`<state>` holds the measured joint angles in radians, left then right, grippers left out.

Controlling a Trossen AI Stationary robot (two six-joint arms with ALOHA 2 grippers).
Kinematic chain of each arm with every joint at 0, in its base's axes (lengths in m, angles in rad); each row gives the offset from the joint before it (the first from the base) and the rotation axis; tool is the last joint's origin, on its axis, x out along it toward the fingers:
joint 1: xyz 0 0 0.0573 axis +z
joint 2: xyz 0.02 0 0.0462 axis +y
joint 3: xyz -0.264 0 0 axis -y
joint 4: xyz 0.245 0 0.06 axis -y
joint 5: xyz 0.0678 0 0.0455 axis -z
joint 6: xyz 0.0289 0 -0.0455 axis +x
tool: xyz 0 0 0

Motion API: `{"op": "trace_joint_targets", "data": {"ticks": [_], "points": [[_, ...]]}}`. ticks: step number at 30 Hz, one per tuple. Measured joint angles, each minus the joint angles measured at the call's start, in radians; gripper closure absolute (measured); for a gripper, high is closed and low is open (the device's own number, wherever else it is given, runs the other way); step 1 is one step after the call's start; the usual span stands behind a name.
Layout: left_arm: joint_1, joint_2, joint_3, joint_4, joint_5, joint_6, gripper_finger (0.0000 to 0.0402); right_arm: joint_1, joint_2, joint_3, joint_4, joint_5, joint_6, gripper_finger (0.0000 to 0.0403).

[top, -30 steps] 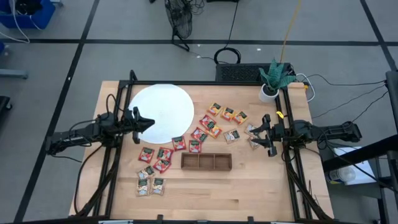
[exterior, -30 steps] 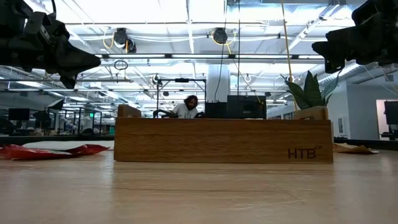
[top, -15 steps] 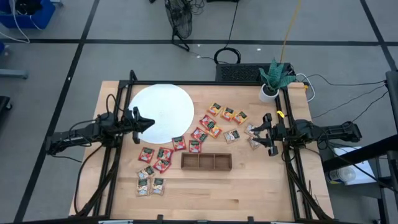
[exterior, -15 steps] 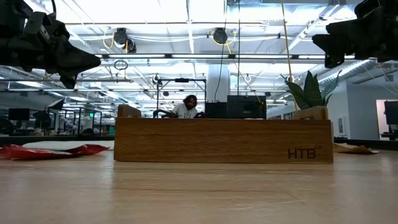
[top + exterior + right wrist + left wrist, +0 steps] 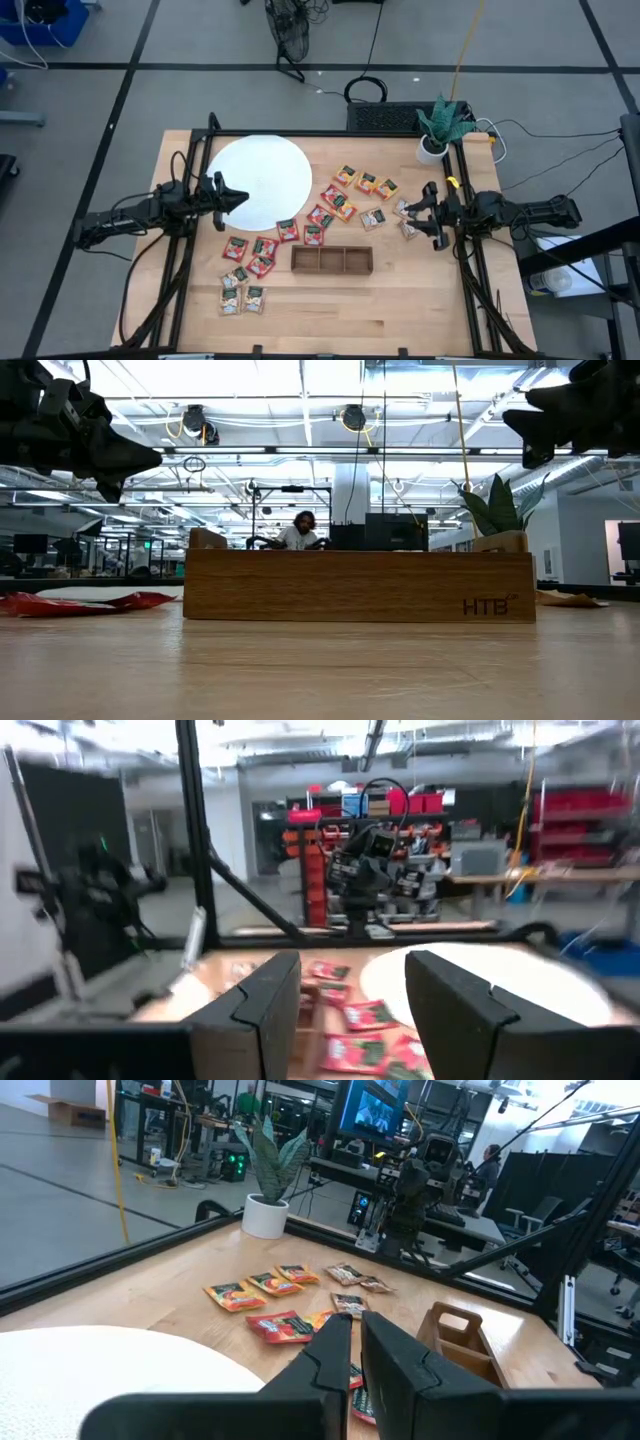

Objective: Pick & Place Tea
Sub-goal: Put the brown tea bag into the middle section of the wooden organizer

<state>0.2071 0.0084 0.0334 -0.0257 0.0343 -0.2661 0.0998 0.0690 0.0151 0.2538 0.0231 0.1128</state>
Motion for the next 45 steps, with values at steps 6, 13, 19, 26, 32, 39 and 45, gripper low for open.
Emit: {"op": "trace_joint_targets", "data": {"ticks": [6, 13, 19, 26, 32, 39, 45], "points": [[0.0, 0.0, 0.0, 0.0, 0.0, 0.0, 0.0369, 0.0, 0.01, 0.0, 0.026, 0.057, 0.099, 0.0234], [0.0, 0.0, 0.0, 0.0, -0.001, 0.0, 0.0369, 0.009, 0.074, 0.072, -0.18, 0.129, 0.121, 0.0231], [0.0, 0.0, 0.0, 0.0, -0.001, 0.0, 0.0369, 0.085, 0.533, 0.371, -0.698, 0.288, 0.354, 0.0221], [0.0, 0.0, 0.0, 0.003, -0.009, 0.0, 0.0369, 0.159, 1.186, 0.707, -0.979, 0.129, 0.656, 0.024], [0.0, 0.0, 0.0, 0.007, -0.009, 0.0, 0.0369, 0.167, 1.52, 0.889, -1.206, 0.139, 0.67, 0.0249], [0.0, 0.0, 0.0, 0.007, -0.009, 0.0, 0.0369, 0.149, 1.608, 0.94, -1.244, 0.169, 0.669, 0.0246], [0.0, 0.0, 0.0, 0.008, -0.01, 0.0, 0.0369, 0.142, 1.607, 0.94, -1.244, 0.246, 0.704, 0.0246]]}}
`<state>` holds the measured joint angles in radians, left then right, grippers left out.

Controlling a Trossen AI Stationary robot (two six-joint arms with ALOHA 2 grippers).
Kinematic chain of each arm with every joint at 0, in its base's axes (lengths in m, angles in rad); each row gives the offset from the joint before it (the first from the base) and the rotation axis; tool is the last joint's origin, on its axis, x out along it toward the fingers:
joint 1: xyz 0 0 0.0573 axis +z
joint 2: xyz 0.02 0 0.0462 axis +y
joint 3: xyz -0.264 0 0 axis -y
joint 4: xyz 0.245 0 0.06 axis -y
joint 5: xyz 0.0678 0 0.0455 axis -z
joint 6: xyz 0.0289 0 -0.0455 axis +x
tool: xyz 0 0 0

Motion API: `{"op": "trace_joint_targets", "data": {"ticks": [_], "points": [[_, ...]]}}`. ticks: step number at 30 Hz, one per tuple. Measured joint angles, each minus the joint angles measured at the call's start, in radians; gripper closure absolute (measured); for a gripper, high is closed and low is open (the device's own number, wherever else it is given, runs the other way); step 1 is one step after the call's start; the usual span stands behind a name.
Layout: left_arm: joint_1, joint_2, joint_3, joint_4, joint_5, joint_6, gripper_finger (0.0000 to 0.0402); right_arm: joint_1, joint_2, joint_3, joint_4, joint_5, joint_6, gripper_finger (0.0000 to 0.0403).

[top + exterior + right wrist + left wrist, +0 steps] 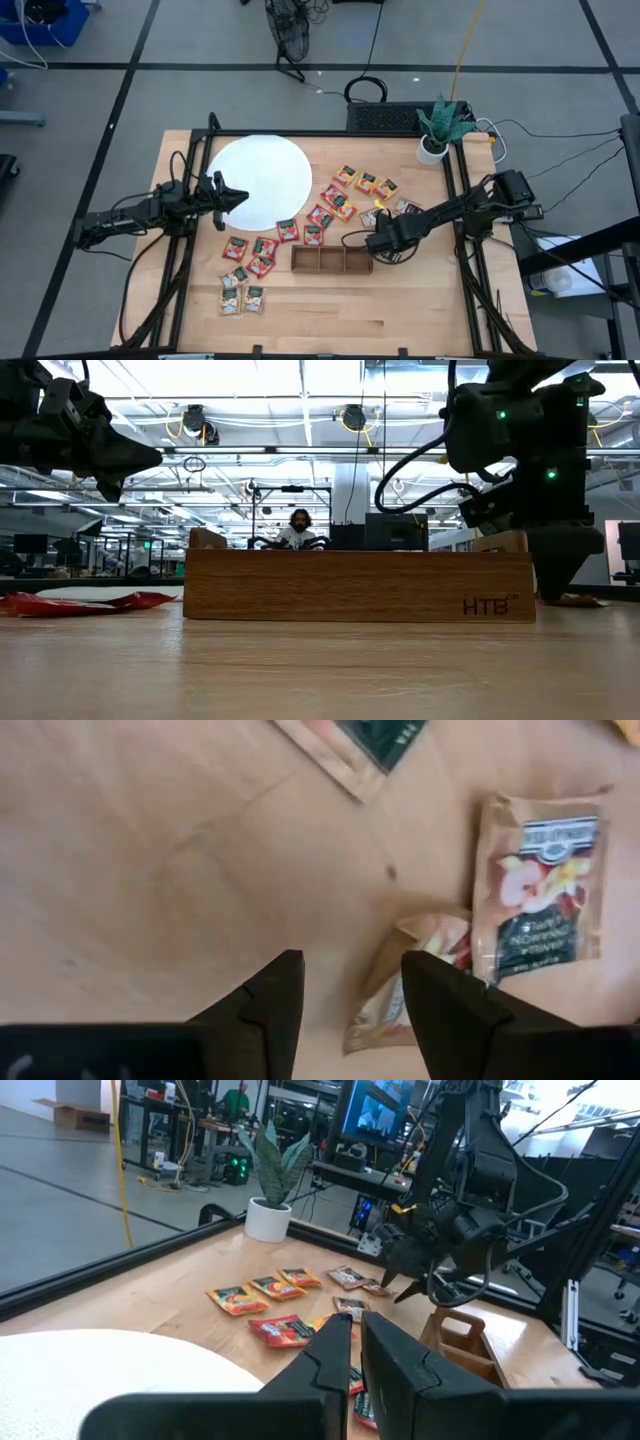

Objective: Pick & Place Tea
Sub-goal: Put the brown tea bag into the middle section of the wooden organizer

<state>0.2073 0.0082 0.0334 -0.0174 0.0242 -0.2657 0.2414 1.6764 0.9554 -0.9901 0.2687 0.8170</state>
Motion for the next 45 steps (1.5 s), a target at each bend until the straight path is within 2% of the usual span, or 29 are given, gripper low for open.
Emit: {"op": "trace_joint_targets", "data": {"ticks": [20, 29, 34, 39, 45], "points": [[0.0, 0.0, 0.0, -0.001, 0.0, 0.0, 0.0369, -0.039, 0.0, -0.002, -0.024, -0.006, 0.035, 0.0245], [0.0, 0.0, 0.0, -0.001, 0.0, 0.0, 0.0369, -0.058, -0.007, -0.113, 0.046, -0.039, 0.036, 0.0248], [0.0, 0.0, 0.0, -0.001, 0.0, 0.0, 0.0369, -0.057, -0.005, -0.119, 0.048, -0.059, 0.036, 0.0288], [0.0, 0.0, 0.0, -0.001, 0.0, 0.0, 0.0369, -0.057, -0.002, -0.121, 0.06, -0.085, 0.002, 0.0383], [0.0, 0.0, 0.0, -0.001, 0.0, 0.0, 0.0369, -0.031, -0.002, -0.11, 0.061, -0.072, -0.047, 0.0395]]}}
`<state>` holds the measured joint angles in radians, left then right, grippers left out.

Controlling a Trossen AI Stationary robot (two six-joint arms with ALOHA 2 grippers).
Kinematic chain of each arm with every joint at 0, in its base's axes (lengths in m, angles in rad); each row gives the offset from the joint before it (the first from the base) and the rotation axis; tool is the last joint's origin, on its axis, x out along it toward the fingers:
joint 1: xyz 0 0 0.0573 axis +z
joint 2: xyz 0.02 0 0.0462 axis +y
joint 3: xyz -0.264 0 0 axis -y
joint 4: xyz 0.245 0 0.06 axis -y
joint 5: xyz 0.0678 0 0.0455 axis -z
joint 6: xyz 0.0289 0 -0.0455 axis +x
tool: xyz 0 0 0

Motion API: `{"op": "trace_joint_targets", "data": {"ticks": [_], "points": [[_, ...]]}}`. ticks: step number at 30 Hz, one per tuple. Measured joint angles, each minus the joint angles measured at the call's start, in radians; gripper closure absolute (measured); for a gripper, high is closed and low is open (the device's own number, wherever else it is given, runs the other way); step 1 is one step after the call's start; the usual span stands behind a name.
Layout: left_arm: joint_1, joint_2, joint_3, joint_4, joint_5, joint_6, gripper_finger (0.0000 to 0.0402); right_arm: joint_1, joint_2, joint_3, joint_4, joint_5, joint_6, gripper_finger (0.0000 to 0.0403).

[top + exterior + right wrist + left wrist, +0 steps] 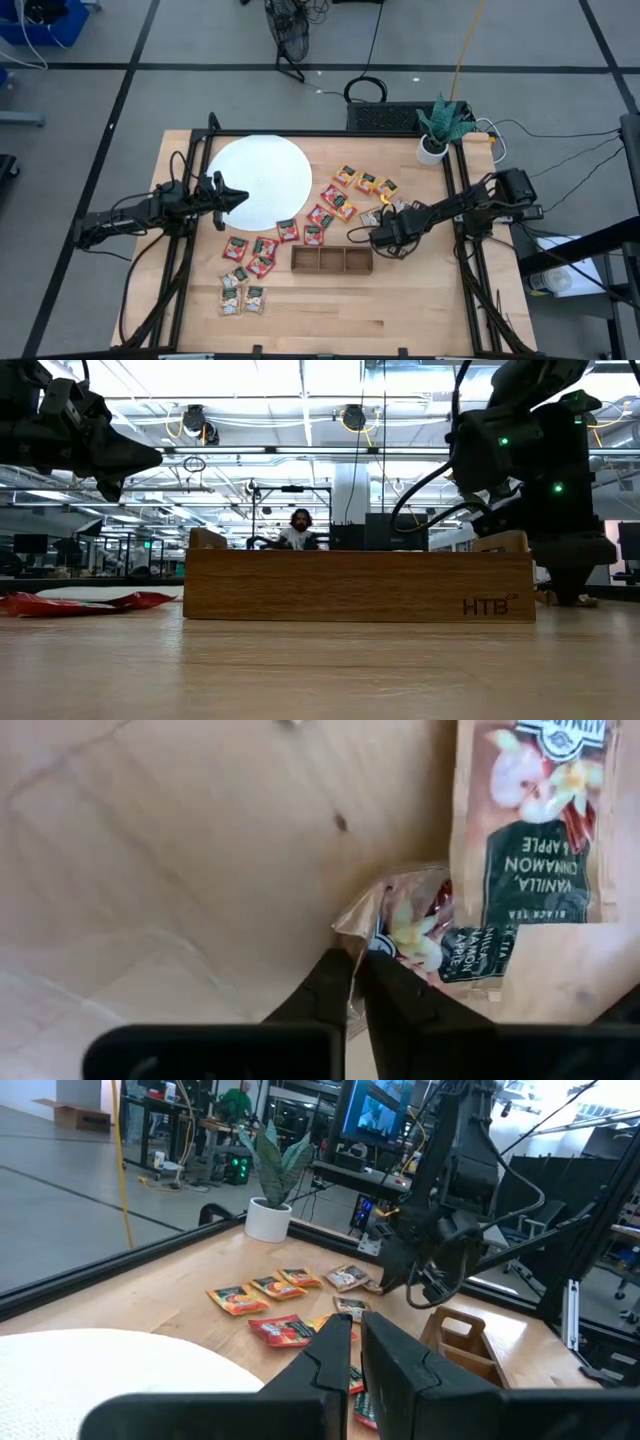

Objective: Pick & Place Tea
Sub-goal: Put the brown tea bag into the middle section of the wooden organizer

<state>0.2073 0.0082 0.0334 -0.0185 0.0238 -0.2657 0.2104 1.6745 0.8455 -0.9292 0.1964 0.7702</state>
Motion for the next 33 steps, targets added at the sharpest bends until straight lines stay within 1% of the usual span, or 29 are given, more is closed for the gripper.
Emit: {"op": "trace_joint_targets", "data": {"ticks": [4, 8, 11, 13, 16, 18, 20, 22, 24, 27, 30, 33], "points": [[0.0, 0.0, 0.0, 0.0, 0.0, 0.0, 0.0369, 0.087, 0.003, 0.078, -0.067, 0.076, -0.001, 0.0398], [0.0, 0.0, 0.0, 0.0, 0.0, 0.0, 0.0369, 0.196, -0.025, 0.188, -0.067, 0.227, -0.077, 0.04], [0.0, 0.0, 0.0, 0.001, 0.0, 0.0, 0.0369, 0.276, -0.024, 0.235, -0.037, 0.36, -0.171, 0.0401], [0.0, 0.0, 0.0, 0.001, 0.0, 0.0, 0.0369, 0.328, -0.025, 0.246, 0.016, 0.463, -0.247, 0.0401], [0.0, 0.0, 0.0, 0.001, 0.0, 0.0, 0.0369, 0.393, -0.014, 0.235, 0.076, 0.628, -0.396, 0.0402], [0.0, 0.0, 0.0, 0.001, 0.0, 0.0, 0.0369, 0.426, -0.002, 0.227, 0.149, 0.746, -0.491, 0.0402], [0.0, 0.0, 0.0, 0.001, 0.0, 0.0, 0.0369, 0.445, 0.011, 0.213, 0.215, 0.842, -0.59, 0.0402], [0.0, 0.0, 0.0, 0.004, 0.0, 0.0, 0.0369, 0.449, 0.025, 0.186, 0.323, 0.898, -0.686, 0.0402], [0.0, 0.0, 0.0, 0.004, 0.0, 0.0, 0.0369, 0.444, 0.039, 0.156, 0.467, 0.956, -0.793, 0.0402], [0.0, 0.0, 0.0, 0.004, 0.0, 0.0, 0.0369, 0.433, 0.067, 0.103, 0.712, 1.072, -1.014, 0.0402], [0.0, 0.0, 0.0, 0.023, 0.0, 0.0, 0.0369, 0.406, 0.094, 0.062, 0.981, 1.158, -1.248, 0.0402], [0.0, 0.0, 0.0, 0.065, 0.0, -0.001, 0.0369, 0.366, 0.102, 0.029, 1.219, 1.169, -1.424, 0.0402]]}}
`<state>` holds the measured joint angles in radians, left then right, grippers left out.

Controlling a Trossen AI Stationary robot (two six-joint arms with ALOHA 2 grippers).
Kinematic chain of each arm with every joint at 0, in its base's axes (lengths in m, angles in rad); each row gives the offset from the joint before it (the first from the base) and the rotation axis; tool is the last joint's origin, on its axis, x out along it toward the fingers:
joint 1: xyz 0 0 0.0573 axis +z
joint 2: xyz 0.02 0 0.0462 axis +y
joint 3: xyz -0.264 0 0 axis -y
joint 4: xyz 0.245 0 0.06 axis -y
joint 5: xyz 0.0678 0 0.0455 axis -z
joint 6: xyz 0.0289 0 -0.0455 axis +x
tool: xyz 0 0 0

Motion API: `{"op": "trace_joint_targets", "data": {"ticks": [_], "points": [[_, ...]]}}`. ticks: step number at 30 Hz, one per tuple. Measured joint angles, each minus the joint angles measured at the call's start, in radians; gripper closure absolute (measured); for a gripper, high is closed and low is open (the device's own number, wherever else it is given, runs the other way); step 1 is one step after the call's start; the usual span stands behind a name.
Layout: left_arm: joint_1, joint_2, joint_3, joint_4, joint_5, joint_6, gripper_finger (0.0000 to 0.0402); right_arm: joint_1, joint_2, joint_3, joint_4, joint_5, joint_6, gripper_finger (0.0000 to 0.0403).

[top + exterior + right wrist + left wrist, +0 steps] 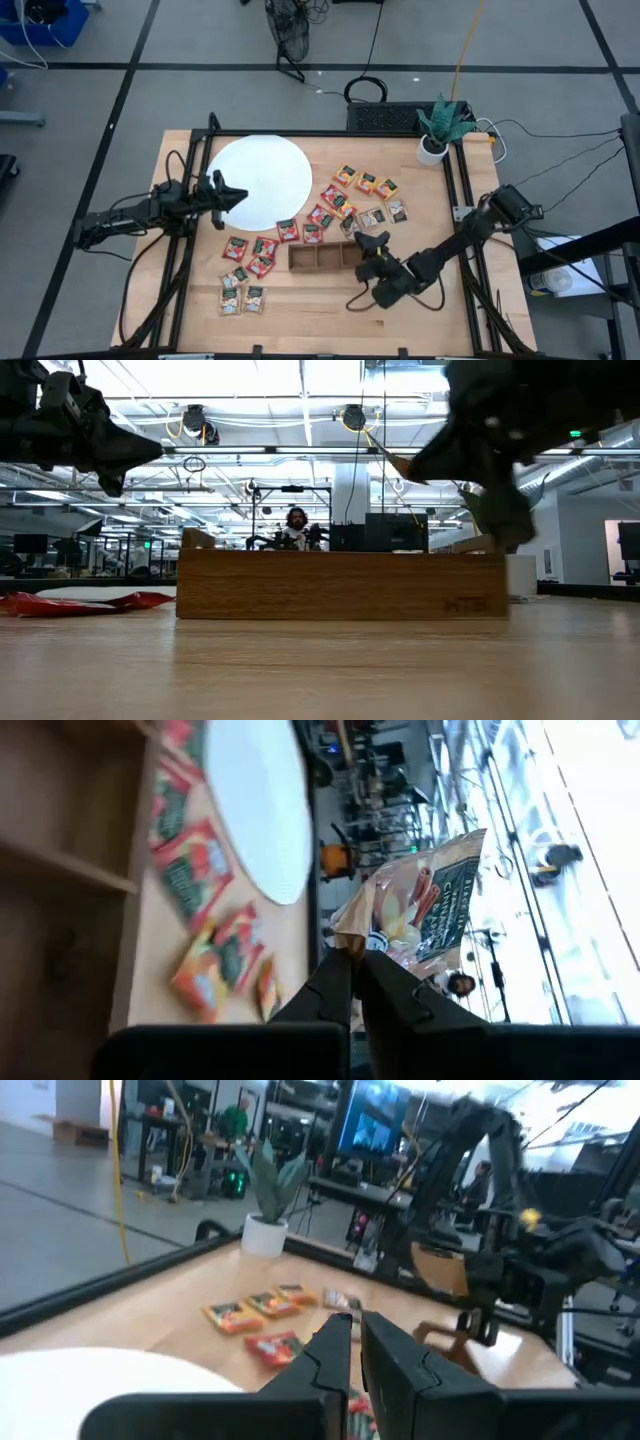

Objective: Pick & Place Tea
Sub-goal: Put the brown tea bag into the middle section of the wooden organizer

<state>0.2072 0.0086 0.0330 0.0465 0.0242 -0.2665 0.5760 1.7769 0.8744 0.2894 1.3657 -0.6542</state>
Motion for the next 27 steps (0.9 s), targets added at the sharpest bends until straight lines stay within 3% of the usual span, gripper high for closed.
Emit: {"op": "trace_joint_targets", "data": {"ticks": [6, 17, 23, 27], "points": [[0.0, 0.0, 0.0, 0.098, 0.0, 0.02, 0.0369, -0.055, 0.002, -0.044, 0.278, -0.005, -0.242, 0.04], [0.0, 0.0, 0.0, 0.077, -0.001, 0.072, 0.0369, -0.071, 0.002, -0.044, 0.363, -0.013, -0.357, 0.04], [0.0, 0.0, 0.0, 0.076, -0.001, 0.081, 0.0369, -0.169, 0.002, -0.044, 0.544, -0.135, -0.444, 0.0399], [0.0, 0.0, 0.0, 0.076, -0.001, 0.081, 0.0369, -0.283, 0.002, -0.044, 0.504, -0.22, -0.38, 0.0399]]}}
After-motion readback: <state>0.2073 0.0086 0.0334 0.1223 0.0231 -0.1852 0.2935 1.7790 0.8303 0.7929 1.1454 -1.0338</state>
